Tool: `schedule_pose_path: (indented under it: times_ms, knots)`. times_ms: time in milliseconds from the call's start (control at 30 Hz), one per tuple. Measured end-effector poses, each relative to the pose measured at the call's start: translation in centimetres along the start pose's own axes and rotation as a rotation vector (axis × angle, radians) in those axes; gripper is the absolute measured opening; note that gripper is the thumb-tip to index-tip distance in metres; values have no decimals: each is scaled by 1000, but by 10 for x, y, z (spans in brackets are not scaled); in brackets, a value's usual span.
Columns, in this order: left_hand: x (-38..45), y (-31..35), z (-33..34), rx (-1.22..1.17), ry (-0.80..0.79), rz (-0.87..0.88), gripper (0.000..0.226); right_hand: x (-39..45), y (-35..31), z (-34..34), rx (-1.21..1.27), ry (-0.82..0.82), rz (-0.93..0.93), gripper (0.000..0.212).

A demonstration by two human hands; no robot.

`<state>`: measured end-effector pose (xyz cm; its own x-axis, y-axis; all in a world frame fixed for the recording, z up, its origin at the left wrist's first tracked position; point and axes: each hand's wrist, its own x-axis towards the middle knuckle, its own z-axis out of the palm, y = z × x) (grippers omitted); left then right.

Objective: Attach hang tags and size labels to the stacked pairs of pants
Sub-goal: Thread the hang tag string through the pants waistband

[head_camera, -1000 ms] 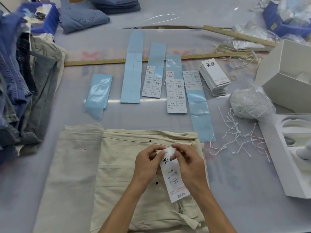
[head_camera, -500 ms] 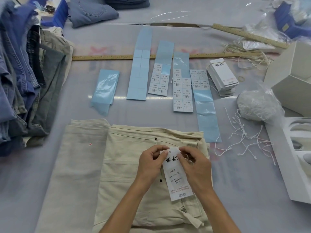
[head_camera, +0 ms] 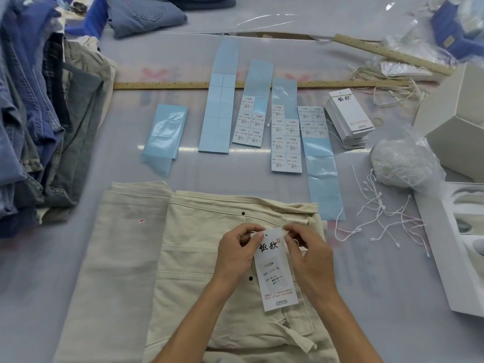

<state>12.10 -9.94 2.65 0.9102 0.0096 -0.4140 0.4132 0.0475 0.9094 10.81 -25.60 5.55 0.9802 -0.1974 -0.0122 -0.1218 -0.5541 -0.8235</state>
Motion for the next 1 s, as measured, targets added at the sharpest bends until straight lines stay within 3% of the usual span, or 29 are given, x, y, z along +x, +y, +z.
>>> schedule_pose_path:
  times_ms: [333,1000]
  knots:
    - [-10,6,2,48,34,12,15,-9,-5,17,152,-6,25,25]
    - [-13,16,2,-37,24,-58,19,-7,-3,27,-30,65,-121,22]
